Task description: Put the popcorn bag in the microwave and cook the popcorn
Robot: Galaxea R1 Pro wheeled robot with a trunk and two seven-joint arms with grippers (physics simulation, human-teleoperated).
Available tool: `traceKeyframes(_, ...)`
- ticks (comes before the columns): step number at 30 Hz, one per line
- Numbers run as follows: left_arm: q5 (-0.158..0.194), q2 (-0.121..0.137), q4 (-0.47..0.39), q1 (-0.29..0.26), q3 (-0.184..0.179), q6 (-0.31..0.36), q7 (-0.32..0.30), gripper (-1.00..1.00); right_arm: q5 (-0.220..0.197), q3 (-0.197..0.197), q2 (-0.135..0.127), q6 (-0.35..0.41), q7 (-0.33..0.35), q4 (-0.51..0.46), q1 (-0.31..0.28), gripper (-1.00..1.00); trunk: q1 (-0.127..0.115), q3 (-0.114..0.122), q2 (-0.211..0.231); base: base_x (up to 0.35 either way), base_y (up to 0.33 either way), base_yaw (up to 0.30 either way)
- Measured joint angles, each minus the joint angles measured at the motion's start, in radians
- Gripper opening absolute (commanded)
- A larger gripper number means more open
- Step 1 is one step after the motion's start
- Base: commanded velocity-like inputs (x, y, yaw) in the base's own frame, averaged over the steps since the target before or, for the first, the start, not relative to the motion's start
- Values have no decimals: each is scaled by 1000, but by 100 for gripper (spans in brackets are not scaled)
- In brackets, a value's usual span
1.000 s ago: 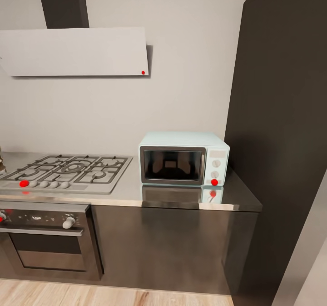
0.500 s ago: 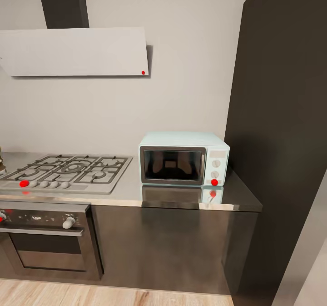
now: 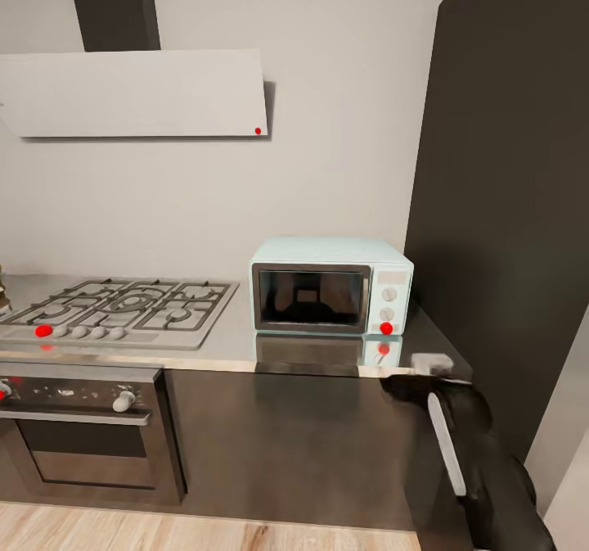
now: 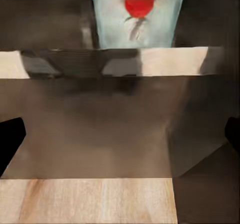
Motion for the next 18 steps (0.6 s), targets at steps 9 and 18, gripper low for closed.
traceKeyframes(9,0,0,0,0,0,0,0,100,0,1,8,0,-6,-1,-328,100,0,0,0,0,0,0)
traceKeyframes(18,-2,1,1,0,-3,7,-9,100,12,86,69,0,-14,4,-351,100,0,0,0,28,24,0)
